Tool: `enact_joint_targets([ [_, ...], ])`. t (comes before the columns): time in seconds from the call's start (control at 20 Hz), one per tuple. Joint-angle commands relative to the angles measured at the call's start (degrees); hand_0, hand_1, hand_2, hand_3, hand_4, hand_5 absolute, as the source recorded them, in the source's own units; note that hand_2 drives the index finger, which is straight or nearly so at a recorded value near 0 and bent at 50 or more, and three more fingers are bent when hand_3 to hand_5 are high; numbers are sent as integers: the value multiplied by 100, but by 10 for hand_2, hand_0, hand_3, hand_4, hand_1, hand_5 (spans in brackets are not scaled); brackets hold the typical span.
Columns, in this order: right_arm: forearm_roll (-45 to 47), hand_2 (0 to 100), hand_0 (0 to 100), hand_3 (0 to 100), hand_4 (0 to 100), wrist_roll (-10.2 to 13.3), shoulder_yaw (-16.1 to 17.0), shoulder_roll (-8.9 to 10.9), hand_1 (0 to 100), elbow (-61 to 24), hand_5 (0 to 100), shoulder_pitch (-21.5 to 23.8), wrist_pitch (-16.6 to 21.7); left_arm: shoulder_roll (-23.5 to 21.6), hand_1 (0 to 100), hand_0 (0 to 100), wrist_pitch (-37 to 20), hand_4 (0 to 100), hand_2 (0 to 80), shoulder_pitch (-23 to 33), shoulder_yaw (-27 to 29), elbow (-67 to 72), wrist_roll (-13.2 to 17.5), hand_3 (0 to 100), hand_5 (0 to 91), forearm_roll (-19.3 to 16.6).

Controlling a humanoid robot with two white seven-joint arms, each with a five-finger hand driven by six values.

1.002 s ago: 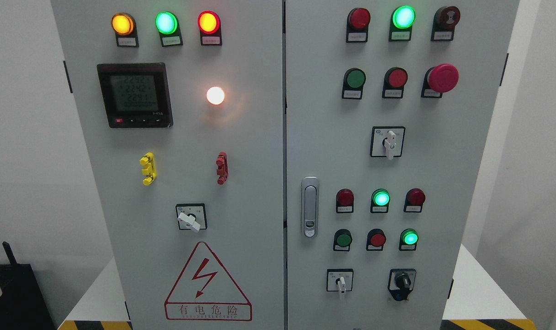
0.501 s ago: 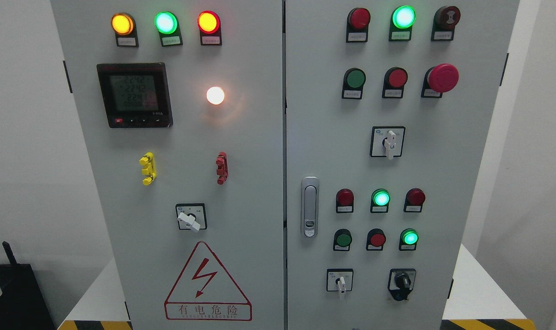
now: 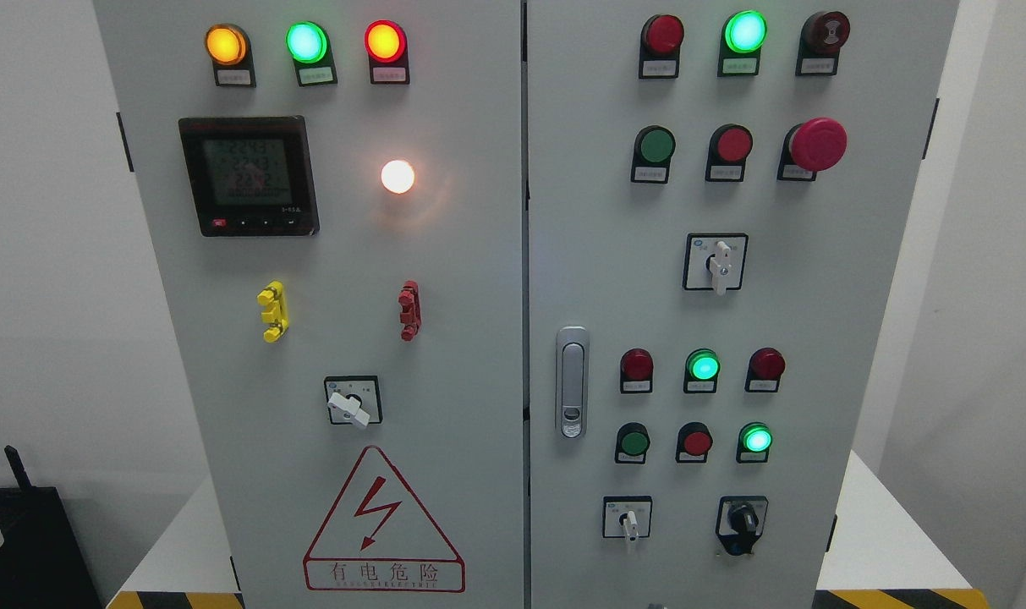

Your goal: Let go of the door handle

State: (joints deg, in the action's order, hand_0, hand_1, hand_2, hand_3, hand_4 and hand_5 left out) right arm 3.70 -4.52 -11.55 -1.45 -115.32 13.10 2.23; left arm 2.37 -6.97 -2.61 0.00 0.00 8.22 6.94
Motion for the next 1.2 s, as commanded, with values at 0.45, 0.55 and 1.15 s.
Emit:
enact_joint_targets([
  [0.45, -976, 0, 405, 0, 0, 30, 4, -101, 114, 9, 0, -132, 6, 0, 389, 120, 3, 0, 0, 6, 62, 97, -4, 0, 0, 0],
  [0.55, -1300, 0, 400, 0, 0, 30, 3, -92, 116, 9, 0, -211, 32, 0, 389, 120, -6, 0, 0, 6, 62, 97, -4, 0, 0, 0],
  [1.15, -3813, 0, 382, 129, 109, 302, 12, -92, 114, 97, 0, -739, 462, 0, 389, 120, 2, 0, 0, -2, 62, 97, -4, 0, 0, 0],
])
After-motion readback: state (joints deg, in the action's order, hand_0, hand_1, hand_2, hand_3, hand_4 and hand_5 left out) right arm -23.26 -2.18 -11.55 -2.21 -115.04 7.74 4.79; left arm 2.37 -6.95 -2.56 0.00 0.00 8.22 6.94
